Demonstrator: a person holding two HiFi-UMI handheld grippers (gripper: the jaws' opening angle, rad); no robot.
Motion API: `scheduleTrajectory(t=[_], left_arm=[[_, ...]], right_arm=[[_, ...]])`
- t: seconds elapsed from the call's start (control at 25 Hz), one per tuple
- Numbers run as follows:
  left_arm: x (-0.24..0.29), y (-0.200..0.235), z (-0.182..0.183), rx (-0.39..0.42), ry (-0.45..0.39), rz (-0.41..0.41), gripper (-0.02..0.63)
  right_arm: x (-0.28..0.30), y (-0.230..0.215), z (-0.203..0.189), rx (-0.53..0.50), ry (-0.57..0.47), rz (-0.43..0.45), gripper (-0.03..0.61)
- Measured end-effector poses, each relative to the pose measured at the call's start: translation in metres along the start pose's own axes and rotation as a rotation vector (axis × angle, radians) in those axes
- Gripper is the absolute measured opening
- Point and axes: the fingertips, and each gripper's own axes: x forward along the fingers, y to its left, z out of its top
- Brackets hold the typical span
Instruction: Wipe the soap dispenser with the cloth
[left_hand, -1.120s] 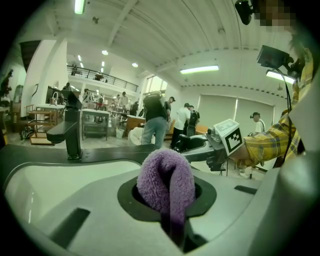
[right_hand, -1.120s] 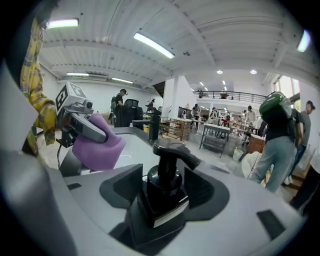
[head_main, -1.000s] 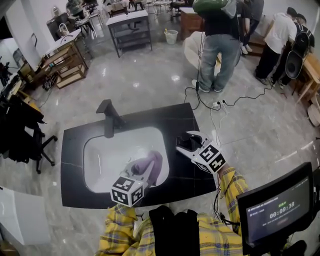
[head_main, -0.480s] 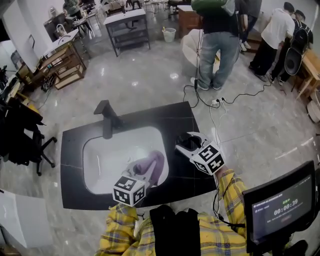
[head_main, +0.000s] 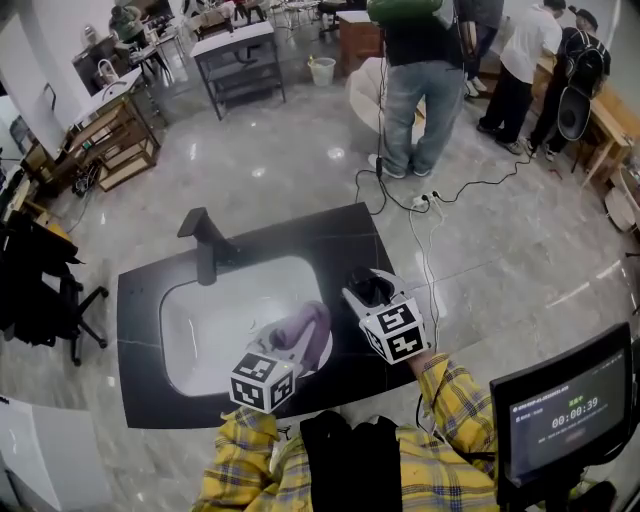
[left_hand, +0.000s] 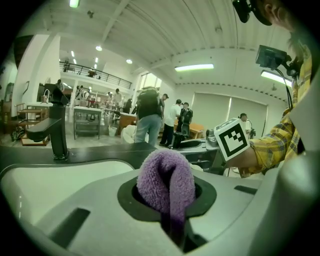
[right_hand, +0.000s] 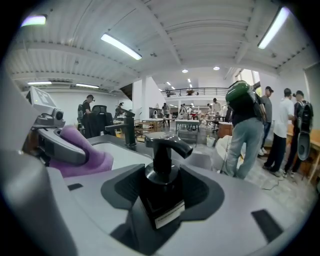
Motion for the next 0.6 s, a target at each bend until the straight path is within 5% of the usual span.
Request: scheduleTrajectory(t=[0.6], left_arm=[[0.001,0.002,0.006,-0.02,-0.008,0.001,0.043]], right_arm=[[-0.01,-0.012,-0.001,0.178,-0.04,-0.301,0.209]])
